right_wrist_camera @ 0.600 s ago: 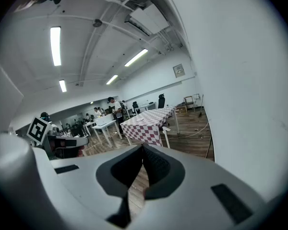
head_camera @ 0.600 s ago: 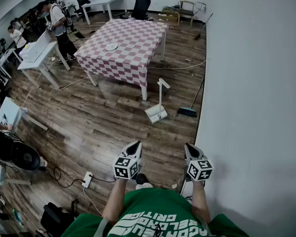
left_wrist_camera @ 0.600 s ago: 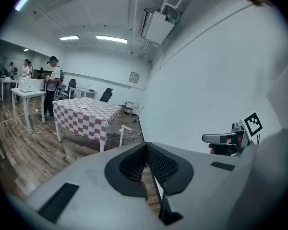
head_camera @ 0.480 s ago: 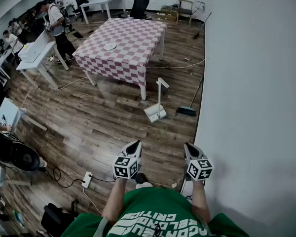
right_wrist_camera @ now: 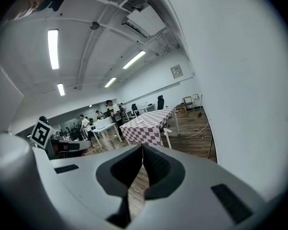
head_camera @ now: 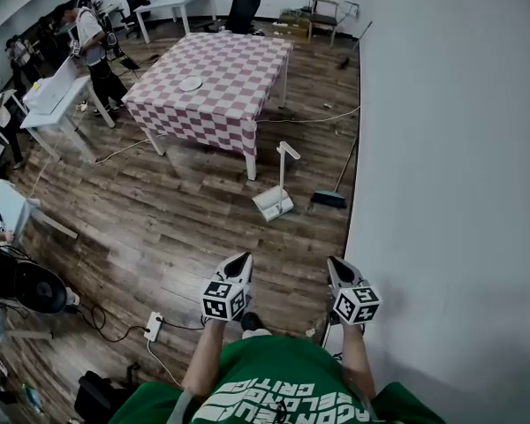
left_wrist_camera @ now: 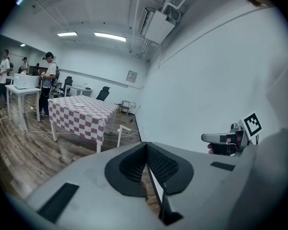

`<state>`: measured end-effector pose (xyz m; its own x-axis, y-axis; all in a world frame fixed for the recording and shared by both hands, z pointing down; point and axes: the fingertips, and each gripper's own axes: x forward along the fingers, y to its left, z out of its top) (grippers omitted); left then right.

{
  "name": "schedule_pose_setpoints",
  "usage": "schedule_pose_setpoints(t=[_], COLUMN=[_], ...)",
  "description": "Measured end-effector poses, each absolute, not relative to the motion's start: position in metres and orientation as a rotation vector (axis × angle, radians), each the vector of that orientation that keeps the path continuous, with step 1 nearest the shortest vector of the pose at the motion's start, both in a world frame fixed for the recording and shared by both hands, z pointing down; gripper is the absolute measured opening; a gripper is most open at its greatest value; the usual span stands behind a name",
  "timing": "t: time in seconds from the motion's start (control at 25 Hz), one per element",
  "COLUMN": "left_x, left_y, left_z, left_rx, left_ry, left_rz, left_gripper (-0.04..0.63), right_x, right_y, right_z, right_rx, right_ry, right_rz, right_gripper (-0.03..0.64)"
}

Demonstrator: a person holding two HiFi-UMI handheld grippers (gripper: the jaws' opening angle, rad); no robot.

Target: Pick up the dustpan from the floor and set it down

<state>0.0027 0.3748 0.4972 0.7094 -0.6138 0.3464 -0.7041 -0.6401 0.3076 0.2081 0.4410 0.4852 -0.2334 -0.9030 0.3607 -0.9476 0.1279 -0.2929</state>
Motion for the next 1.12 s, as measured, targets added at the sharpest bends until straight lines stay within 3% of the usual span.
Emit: schedule_pose_setpoints(t=[1.12], left_x=[-0.065], left_y=[0.266], left_z=[0.525], left_rx=[2.527], left_ry=[-0.951], left_rz=[0.377], left_gripper=[-0.006], right_x=[0.144], right_y=[0.329], right_z=[0.517], right_rx=[1.883], right_ry=[-2.191], right_rz=[0.739], right_gripper=[0.009])
